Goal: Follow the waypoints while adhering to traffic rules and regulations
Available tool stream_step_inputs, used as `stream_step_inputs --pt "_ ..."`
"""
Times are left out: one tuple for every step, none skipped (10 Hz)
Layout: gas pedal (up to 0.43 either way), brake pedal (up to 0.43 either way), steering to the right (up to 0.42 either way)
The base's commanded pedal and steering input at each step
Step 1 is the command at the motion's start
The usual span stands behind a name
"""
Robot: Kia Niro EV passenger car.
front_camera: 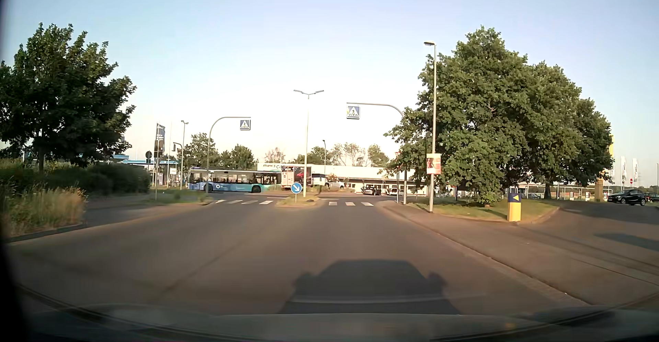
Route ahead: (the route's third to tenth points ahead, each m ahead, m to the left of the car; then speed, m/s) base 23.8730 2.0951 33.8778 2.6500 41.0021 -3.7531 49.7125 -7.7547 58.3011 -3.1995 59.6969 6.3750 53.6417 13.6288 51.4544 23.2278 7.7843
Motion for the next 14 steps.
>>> stream_step_inputs --pt "0.000 0.030 -0.003" --pt "0.000 0.030 -0.003" --pt "0.000 0.030 -0.003" --pt "0.000 0.030 -0.003" --pt "0.000 0.030 -0.003" --pt "0.000 0.030 -0.003" --pt "0.000 0.030 -0.002" --pt "0.000 0.030 -0.002" --pt "0.000 0.030 -0.001" --pt "0.000 0.030 0.000" --pt "0.000 0.030 0.001" --pt "0.000 0.030 0.001" --pt "0.000 0.030 0.001" --pt "0.000 0.030 0.002"
